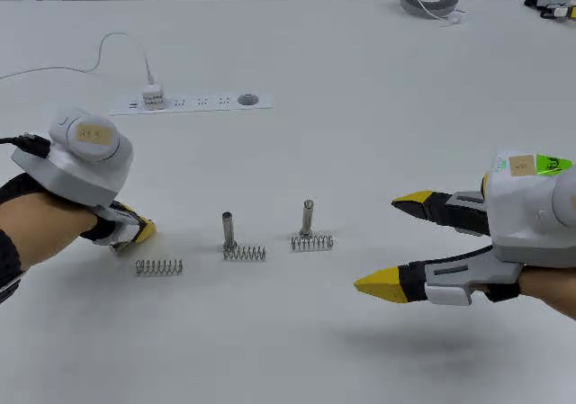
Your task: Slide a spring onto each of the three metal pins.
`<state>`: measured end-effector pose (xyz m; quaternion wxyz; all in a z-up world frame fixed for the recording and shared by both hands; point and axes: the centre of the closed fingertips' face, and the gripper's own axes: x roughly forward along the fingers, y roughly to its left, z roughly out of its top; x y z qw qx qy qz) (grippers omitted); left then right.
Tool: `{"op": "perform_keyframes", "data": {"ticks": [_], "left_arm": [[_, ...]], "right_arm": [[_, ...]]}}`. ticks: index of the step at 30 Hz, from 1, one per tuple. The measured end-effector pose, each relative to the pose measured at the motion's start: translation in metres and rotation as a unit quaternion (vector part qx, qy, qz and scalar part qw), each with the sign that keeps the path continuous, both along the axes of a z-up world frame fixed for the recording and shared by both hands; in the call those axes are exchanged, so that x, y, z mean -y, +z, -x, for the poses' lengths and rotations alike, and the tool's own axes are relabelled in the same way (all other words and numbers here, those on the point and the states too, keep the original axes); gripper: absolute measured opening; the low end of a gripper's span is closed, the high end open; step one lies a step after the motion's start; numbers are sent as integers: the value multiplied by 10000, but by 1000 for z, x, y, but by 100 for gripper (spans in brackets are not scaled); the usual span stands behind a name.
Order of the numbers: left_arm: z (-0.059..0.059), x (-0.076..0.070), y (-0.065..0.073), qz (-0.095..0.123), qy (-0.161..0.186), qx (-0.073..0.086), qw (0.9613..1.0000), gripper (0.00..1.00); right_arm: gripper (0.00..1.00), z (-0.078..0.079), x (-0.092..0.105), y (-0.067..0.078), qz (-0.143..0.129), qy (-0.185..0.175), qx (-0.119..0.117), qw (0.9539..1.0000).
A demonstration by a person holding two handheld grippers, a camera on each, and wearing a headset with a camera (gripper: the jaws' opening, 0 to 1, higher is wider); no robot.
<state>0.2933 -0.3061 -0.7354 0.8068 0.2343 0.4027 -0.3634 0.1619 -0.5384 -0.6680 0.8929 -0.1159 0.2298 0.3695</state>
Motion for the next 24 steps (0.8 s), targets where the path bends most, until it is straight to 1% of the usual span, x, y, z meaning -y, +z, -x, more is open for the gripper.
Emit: {"op": "perform_keyframes", "data": {"ticks": [4,8,13,16,18,22,24], "left_arm": [[1,-1,5,83,30,34,10000,7],[4,0,10,181,49,28,9998,7],[8,2,19,311,76,58,9995,7],[12,5,25,473,111,57,9988,7],[14,6,27,533,131,57,9985,7],[17,7,31,590,139,123,9981,7],[17,8,34,659,157,155,9976,7]], "right_arm": [[75,1,-1,-2,23,16,-28,10000],[75,1,-2,-2,27,34,-33,10000],[75,2,-5,-2,30,65,-35,10000],[75,2,-6,-2,42,92,-38,9999],[75,2,-5,-2,40,100,-34,9999],[75,2,-6,-2,41,110,-24,9999],[75,2,-7,-2,45,118,-29,9999]]}}
